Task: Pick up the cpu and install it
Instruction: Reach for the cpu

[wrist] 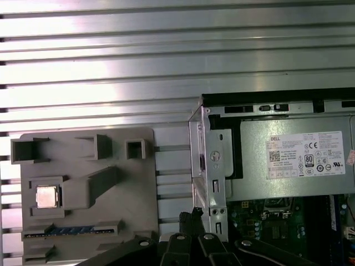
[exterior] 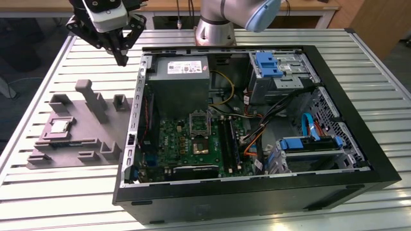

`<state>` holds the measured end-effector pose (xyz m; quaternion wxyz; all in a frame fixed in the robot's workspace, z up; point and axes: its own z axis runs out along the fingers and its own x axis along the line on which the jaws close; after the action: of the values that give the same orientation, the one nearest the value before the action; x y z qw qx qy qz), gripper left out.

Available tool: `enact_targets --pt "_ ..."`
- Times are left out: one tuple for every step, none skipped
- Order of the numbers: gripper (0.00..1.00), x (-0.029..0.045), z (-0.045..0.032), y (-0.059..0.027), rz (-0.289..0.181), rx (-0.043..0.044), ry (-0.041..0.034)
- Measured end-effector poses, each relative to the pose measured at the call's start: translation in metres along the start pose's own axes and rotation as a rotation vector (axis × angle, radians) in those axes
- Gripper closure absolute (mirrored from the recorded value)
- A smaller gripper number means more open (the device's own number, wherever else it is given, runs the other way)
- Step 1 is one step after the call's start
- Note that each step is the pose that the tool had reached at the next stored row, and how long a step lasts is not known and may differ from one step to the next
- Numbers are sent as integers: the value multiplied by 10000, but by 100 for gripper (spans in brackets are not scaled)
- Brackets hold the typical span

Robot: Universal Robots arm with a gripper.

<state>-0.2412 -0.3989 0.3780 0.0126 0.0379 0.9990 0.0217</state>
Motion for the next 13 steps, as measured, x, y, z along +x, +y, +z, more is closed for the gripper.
enact_targets --pt "89 0 0 0 -1 0 1" --pt "89 1 0 0 -2 1 2" --pt "89 3 1 0 -1 0 2" --pt "89 6 2 0 -1 -1 0" --pt "89 10 2 0 -1 -1 1" --pt "89 13 3 -1 0 0 1" --pt "89 15 3 -1 -1 0 1" --pt "89 18 3 -1 -1 0 1" --pt "89 23 4 -2 0 0 1" --pt "89 26 3 -2 -1 1 1" --pt "89 28 4 -2 -1 1 2" --pt "89 31 4 -2 -1 0 1" --pt "89 36 4 -2 -1 0 1"
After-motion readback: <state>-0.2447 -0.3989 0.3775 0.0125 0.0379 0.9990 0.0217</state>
